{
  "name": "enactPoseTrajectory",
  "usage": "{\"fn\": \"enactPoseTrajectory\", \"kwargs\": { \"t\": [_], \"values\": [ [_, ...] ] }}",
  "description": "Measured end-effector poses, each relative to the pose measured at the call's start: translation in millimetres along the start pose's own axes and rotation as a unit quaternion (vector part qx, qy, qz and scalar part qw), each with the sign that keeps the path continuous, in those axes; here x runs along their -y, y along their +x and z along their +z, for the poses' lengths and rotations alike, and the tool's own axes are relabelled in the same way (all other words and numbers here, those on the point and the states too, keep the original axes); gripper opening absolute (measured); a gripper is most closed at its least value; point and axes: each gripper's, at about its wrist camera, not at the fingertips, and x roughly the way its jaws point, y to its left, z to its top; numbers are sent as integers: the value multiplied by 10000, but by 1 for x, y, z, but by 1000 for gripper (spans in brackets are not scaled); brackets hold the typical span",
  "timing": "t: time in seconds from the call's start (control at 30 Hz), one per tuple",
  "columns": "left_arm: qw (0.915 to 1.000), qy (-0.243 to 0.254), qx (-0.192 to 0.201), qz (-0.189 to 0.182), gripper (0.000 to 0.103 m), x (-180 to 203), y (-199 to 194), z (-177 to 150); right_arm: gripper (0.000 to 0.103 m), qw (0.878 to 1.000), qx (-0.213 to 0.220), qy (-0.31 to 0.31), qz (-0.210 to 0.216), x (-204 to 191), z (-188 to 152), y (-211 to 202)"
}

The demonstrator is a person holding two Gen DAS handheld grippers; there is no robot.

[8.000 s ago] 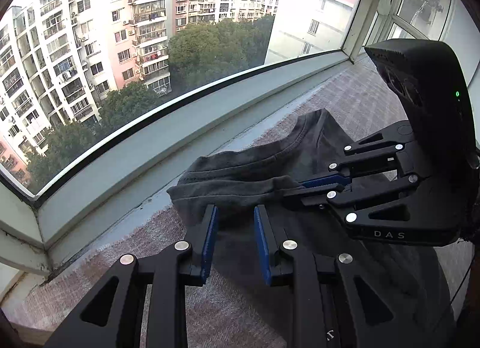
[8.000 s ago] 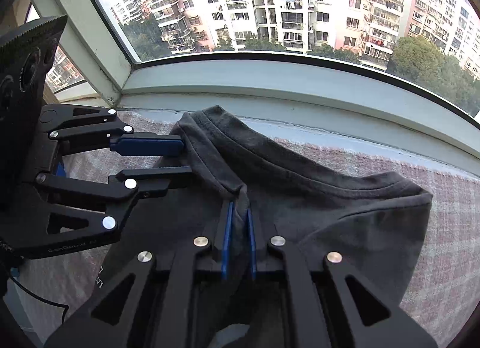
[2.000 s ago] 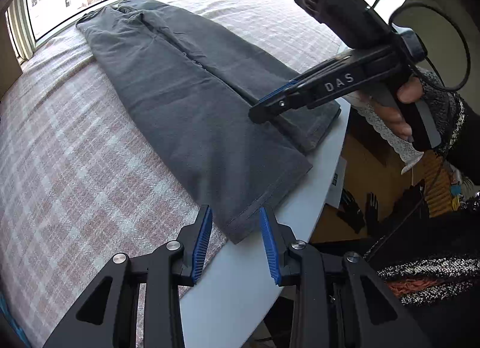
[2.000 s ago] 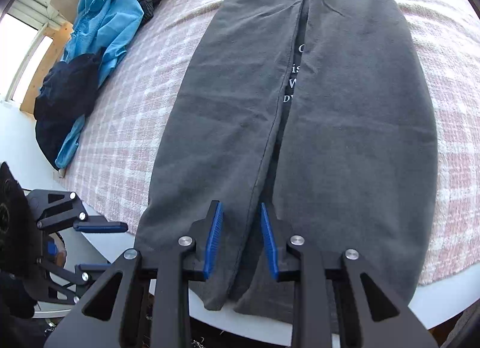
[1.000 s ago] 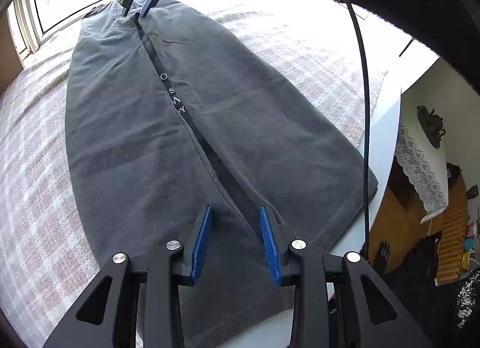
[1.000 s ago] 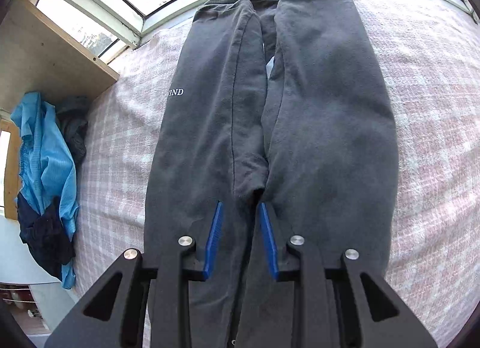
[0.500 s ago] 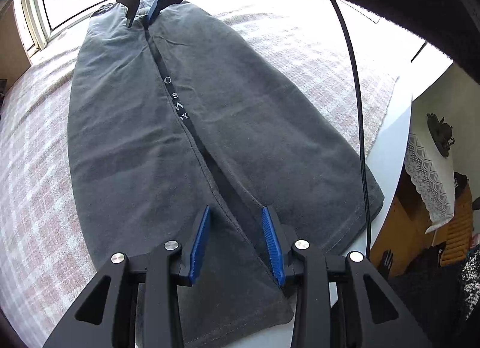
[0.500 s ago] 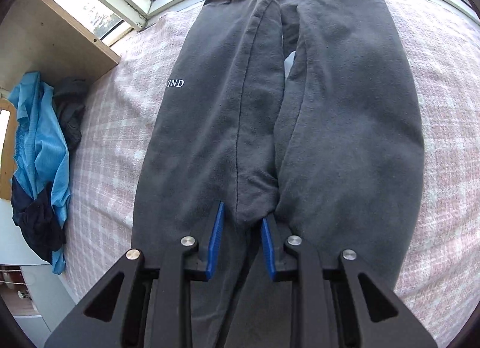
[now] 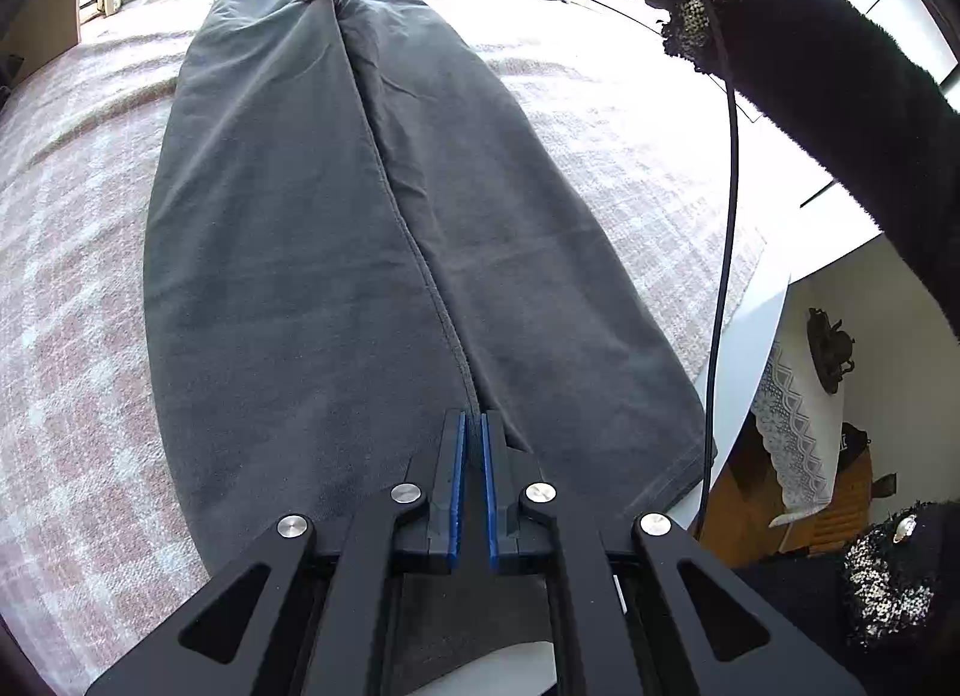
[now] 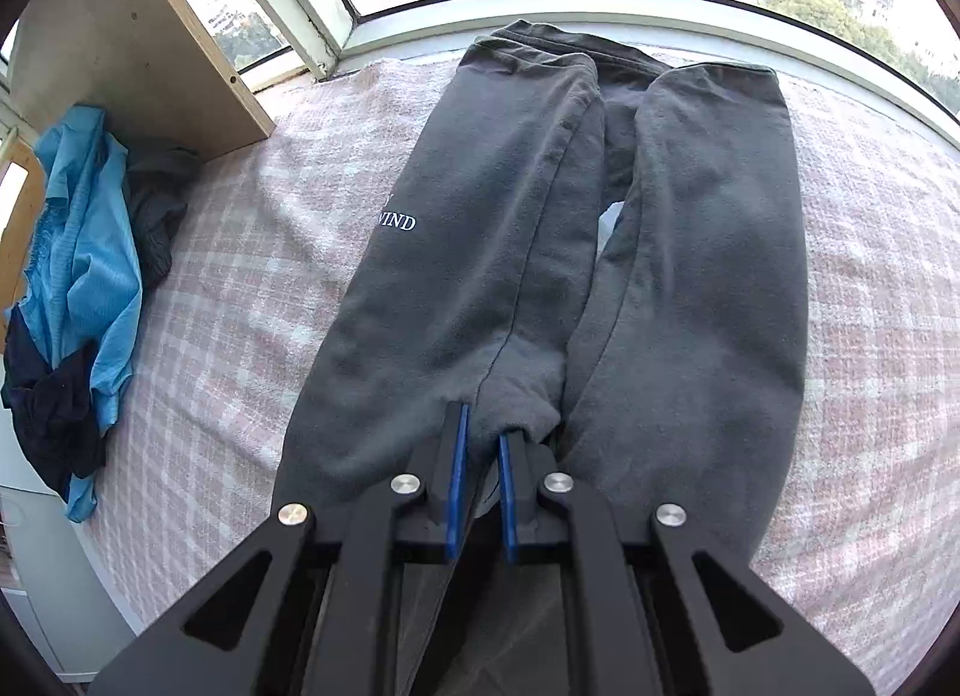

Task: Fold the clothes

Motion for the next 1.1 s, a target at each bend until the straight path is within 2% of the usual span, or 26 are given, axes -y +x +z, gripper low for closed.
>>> {"fn": "enactPoseTrajectory", "kwargs": {
  "t": [0.07, 0.13, 0.2, 0.27, 0.37, 0.43, 0.47, 0.5, 0.57, 0.7, 0.83, 0.9, 1.0, 1.1],
  "values": [
    [9999, 151, -51, -41, 5, 9, 3, 4, 10, 10000, -65, -2, -24, 2, 0, 6],
    [9987, 427, -190, 223, 5, 14, 10, 4, 10, 9999, -145, -65, -60, 3, -4, 13],
    [9981, 477, -319, 222, 8, 14, 20, 6, 10, 9996, -184, -169, -145, 1, -8, 18],
    [9983, 416, -381, 109, 15, 13, 17, 7, 11, 9996, -196, -159, -103, 2, -12, 14],
    [9990, 318, -285, -158, 17, 8, -14, 1, 13, 9996, 103, -175, -199, 6, -28, -19],
    [9991, 389, -87, -123, 17, 0, -44, -9, 13, 9980, 496, -298, -253, 4, -53, -51],
    [9992, 395, -2, -8, 17, -7, -56, -14, 13, 9974, 635, -329, -98, 1, -69, -65],
    [9993, 365, 69, 61, 17, -15, -65, -20, 13, 9970, 648, -353, 228, -5, -89, -73],
    [9997, 206, 85, 55, 17, -35, -71, -25, 13, 9946, 518, -491, 748, -21, -128, -74],
    [9993, 319, 113, -141, 17, -48, -59, -26, 13, 9911, 8, -818, 1051, -59, -205, -47],
    [9961, 811, -342, -3, 17, -44, -29, -37, 13, 9909, -189, -1001, 884, -74, -262, -32],
    [9933, 1120, -292, 67, 20, -41, -30, -46, 13, 9917, -134, -891, 921, -74, -288, -35],
    [9902, 1322, -432, 117, 20, -41, -29, -55, 13, 9920, -13, -771, 997, -72, -326, -48],
    [9891, 1371, -513, 133, 20, -44, -31, -60, 15, 9949, -136, -896, 440, -75, -357, -61]
  ]
}}
